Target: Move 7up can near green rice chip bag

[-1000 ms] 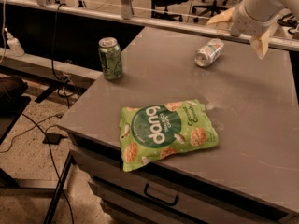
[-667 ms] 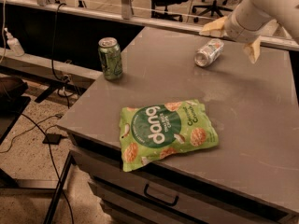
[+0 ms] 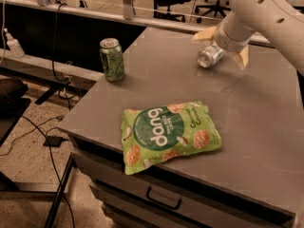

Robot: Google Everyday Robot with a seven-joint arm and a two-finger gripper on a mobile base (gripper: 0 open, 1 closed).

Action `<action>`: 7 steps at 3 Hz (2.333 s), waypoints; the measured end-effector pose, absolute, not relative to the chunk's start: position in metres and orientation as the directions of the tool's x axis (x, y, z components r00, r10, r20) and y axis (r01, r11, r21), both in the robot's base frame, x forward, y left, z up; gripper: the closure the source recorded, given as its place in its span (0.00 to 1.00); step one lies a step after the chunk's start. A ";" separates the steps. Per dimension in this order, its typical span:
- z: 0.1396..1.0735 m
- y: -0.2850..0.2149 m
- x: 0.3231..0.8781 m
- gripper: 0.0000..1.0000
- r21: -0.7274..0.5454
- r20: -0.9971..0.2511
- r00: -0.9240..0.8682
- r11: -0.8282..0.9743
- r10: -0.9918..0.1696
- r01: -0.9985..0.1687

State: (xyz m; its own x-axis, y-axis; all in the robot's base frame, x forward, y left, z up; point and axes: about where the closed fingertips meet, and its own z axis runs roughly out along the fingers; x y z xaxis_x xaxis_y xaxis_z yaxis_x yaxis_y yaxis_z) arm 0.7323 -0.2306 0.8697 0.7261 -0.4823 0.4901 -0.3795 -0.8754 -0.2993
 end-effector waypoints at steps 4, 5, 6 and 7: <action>0.861 -0.205 0.745 0.57 -0.299 0.478 0.730 -0.872 -0.489 -0.388; 0.858 -0.206 0.743 0.72 -0.283 0.462 0.741 -0.873 -0.488 -0.398; 0.870 -0.209 0.733 0.91 -0.295 0.427 0.751 -0.862 -0.504 -0.411; 0.904 -0.211 0.704 1.00 -0.339 0.367 0.776 -0.851 -0.513 -0.402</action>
Offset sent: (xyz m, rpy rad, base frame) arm 0.0163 0.0284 0.0000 0.0145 -0.0238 -0.0070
